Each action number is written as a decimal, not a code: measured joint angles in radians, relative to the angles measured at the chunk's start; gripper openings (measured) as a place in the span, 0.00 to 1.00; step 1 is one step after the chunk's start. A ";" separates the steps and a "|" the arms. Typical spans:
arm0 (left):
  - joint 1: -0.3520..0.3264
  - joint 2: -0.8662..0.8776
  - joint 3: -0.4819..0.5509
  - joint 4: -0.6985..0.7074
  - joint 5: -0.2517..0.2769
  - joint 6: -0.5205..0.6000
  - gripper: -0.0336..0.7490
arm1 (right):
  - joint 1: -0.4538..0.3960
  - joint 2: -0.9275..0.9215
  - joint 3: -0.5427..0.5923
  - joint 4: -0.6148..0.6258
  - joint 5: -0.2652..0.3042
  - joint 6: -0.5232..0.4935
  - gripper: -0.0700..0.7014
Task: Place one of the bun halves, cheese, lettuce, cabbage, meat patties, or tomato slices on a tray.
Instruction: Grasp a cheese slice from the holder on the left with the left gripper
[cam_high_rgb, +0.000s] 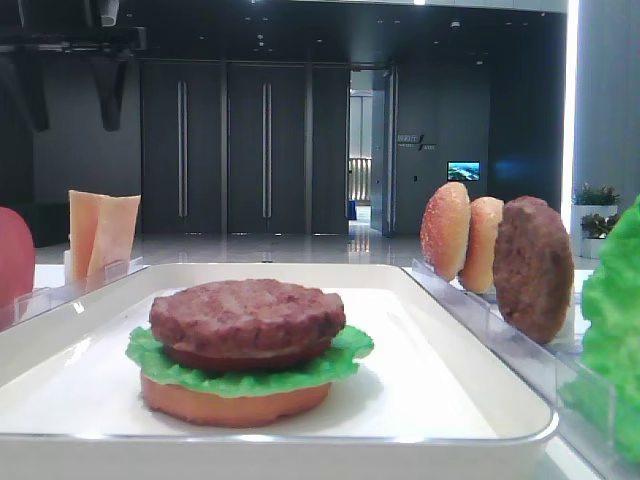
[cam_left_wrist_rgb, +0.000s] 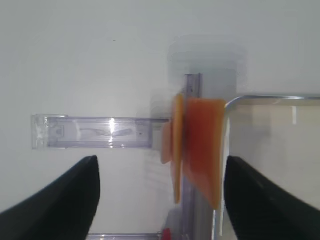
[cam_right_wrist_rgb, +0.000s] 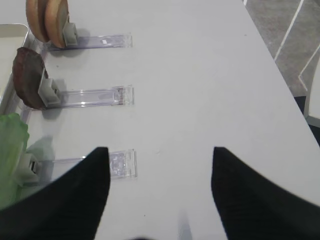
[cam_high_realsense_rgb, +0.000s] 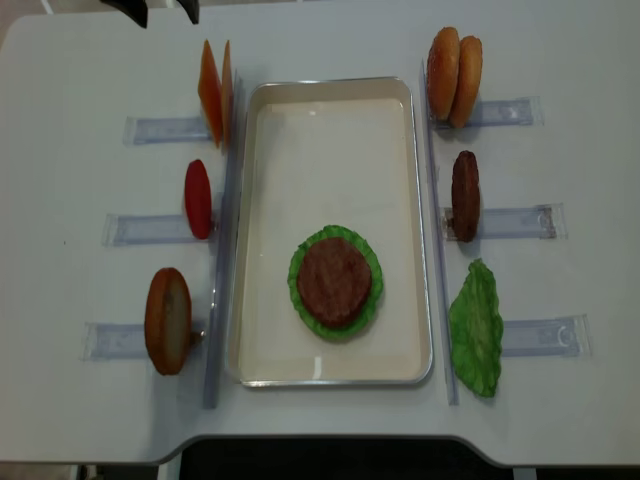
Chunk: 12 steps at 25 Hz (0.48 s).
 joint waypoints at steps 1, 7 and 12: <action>-0.013 0.000 0.000 0.000 0.000 -0.020 0.80 | 0.000 0.000 0.000 0.000 0.000 0.000 0.64; -0.086 0.041 -0.001 0.014 -0.001 -0.078 0.80 | 0.000 0.000 0.000 0.000 0.000 0.000 0.64; -0.122 0.081 -0.001 0.021 -0.001 -0.119 0.80 | 0.000 0.000 0.000 0.000 0.000 0.000 0.64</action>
